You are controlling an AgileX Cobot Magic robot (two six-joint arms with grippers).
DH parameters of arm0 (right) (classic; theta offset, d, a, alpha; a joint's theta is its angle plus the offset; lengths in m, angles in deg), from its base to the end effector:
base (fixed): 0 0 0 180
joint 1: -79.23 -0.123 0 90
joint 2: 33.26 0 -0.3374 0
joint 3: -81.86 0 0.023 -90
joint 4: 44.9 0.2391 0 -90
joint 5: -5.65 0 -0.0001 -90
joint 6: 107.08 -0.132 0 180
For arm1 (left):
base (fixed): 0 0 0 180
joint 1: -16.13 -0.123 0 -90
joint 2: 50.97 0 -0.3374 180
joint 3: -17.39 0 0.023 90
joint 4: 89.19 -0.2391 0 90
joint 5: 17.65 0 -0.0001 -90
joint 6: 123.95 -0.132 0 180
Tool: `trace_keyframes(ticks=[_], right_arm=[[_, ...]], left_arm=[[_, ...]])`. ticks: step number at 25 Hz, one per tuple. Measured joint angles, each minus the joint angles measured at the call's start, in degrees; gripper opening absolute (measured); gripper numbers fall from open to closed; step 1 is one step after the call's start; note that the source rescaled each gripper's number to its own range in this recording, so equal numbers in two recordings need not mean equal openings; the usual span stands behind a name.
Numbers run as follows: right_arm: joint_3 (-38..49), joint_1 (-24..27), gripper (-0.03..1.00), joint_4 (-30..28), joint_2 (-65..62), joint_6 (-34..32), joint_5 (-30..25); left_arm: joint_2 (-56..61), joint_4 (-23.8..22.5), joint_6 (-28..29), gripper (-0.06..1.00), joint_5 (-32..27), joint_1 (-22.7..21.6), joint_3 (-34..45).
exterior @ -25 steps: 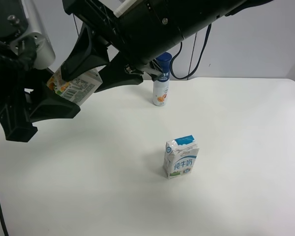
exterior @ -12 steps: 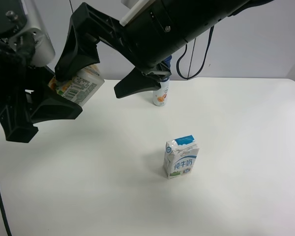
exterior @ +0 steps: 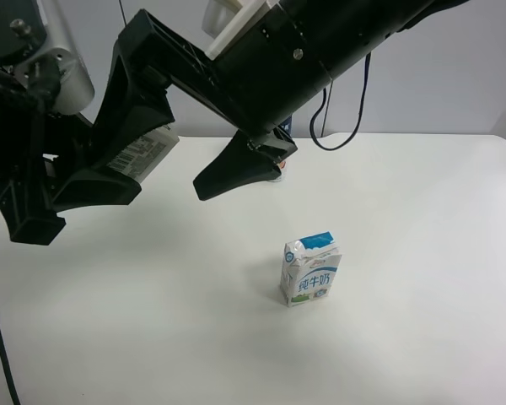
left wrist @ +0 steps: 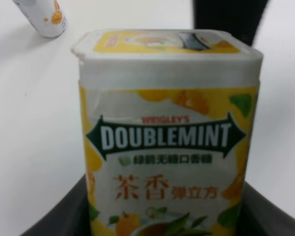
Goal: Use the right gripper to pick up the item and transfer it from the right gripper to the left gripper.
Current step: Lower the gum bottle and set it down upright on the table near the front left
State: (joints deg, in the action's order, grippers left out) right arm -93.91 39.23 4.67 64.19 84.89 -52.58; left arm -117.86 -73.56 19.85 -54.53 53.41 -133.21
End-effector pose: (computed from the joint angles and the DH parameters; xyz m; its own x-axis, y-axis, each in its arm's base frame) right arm 0.2023 0.2813 0.3463 -0.8658 -0.3902 -0.3133 -0.4890 0.5264 0.6956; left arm 0.1496 -0.1407 0.3425 -0.2119 0.6576 -0.7230 0.8488 0.4905 0.1973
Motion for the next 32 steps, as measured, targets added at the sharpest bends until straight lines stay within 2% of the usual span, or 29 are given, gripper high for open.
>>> trace_keyframes(ticks=[5, 8, 12, 22, 28, 32], right_arm=[[-0.1, 0.0, 1.00, -0.2, -0.1, -0.1, -7.3], [-0.1, 0.0, 1.00, -2.2, -0.5, 0.0, -10.5], [-0.1, -0.1, 1.00, -8.3, -3.0, -0.5, -10.8], [0.0, -0.2, 1.00, -29.4, -16.1, -4.7, -11.1], [0.6, -0.2, 1.00, -35.4, -23.6, -7.7, -11.2], [7.9, -0.2, 1.00, -36.9, -30.0, -7.8, -11.1]], left_arm=[[0.0, 0.1, 0.0, 0.00, 0.0, 0.0, 0.0], [0.0, 0.1, 0.0, 0.00, -0.1, 0.0, 0.0], [0.0, 0.1, 0.0, 0.00, -0.2, 0.0, 0.0], [0.0, 0.1, 0.0, 0.00, -1.1, 0.0, 0.0], [0.0, 0.1, 0.0, 0.00, -1.4, 0.0, 0.0], [0.0, 0.1, 0.0, 0.00, -1.4, 0.0, 0.0]])
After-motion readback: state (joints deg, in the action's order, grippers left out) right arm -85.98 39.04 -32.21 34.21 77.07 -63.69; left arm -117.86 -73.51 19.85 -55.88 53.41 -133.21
